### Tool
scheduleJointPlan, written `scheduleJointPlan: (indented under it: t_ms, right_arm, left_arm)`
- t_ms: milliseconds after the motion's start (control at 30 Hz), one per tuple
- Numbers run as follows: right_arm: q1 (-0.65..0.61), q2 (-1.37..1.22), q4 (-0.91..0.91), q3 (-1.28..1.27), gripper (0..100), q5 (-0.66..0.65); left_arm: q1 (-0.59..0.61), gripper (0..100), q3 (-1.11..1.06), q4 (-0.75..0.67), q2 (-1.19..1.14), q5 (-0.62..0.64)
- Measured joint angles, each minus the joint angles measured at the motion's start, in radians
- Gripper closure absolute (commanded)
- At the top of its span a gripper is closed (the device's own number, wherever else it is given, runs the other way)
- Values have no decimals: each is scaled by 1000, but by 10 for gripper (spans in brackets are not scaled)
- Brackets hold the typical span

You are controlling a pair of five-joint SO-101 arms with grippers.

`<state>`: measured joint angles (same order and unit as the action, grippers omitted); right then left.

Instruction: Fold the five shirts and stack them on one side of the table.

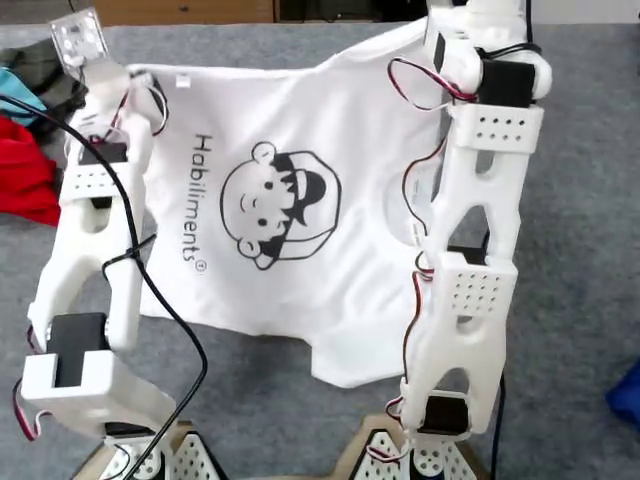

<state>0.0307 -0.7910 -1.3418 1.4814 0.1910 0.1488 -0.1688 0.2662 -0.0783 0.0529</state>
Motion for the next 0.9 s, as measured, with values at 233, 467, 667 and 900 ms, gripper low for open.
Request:
scheduleJointPlan:
  t_ms: [233, 467, 667, 900]
  right_arm:
    - [23, -55, 2, 31, 992, 5]
    - [43, -61, 2, 31, 992, 48]
    - [41, -61, -81, 31, 992, 43]
    - [18, -61, -299, 31, 992, -55]
  left_arm:
    - [-52, 981, 89, 0, 0, 0]
    - [-69, 981, 112, 0, -3, -38]
    - [-48, 981, 97, 0, -35, -46]
    - [-25, 981, -5, 0, -41, -46]
